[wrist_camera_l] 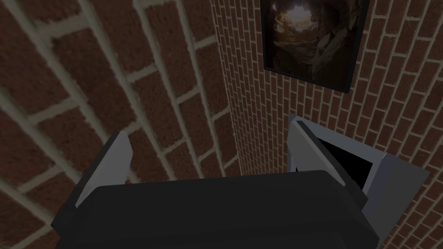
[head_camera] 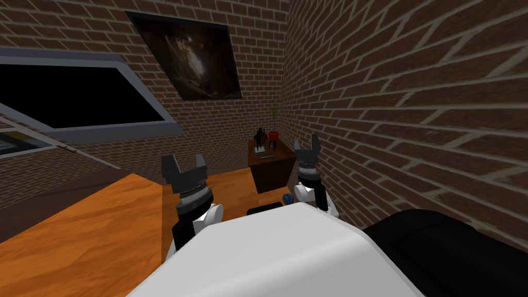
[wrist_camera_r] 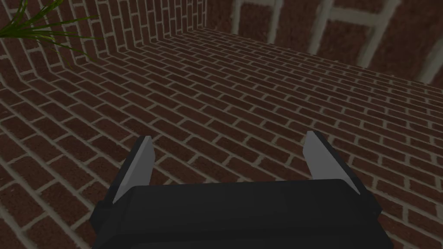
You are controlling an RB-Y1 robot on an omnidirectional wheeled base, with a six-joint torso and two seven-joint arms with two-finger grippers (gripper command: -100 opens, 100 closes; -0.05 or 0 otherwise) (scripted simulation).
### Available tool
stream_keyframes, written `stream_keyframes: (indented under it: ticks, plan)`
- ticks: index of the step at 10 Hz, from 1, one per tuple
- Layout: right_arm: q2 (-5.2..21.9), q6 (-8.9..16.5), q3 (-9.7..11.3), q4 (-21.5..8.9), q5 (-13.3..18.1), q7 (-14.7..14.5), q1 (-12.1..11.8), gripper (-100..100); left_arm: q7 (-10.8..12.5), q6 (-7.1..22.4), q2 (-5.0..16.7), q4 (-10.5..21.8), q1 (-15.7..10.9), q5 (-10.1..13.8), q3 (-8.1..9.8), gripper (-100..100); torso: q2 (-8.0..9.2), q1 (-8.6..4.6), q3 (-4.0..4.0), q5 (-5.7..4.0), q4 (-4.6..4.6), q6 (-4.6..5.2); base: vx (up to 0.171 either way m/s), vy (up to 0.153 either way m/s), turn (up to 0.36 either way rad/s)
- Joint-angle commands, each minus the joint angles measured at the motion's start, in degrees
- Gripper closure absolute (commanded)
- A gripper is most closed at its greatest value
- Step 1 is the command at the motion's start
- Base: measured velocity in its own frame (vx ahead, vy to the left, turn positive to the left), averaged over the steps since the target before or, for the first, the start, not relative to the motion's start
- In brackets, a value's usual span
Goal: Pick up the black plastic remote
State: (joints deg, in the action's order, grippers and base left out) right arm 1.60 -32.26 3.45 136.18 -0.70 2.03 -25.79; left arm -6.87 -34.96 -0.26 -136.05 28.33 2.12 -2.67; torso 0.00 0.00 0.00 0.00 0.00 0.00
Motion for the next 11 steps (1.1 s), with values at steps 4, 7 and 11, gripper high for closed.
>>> stream_keyframes:
  ticks: [4,7,11]
  plan:
    - [7.1,-3.7,-1.0,-3.9,-0.4,-2.2,-3.5,-100,0.0,0.0,0.0,0.0,0.0,0.0,0.0,0,0.26,0.09,0.15,0.02,0.05,0.01,-0.062,0.026,-0.004]
    - [11.0,-6.4,-1.8,-7.3,-0.8,-3.9,-6.6,-100,0.0,0.0,0.0,0.0,0.0,0.0,-0.01,0,0.46,0.19,0.27,0.04,0.1,0.0,-0.102,0.05,0.023]
    - [17.7,-11.2,-2.9,-14.3,-1.5,-7.2,-12.6,-100,0.0,0.0,0.0,0.0,0.0,0.0,-0.01,0,0.4,0.26,0.24,0.06,0.09,-0.01,-0.079,0.051,0.086]
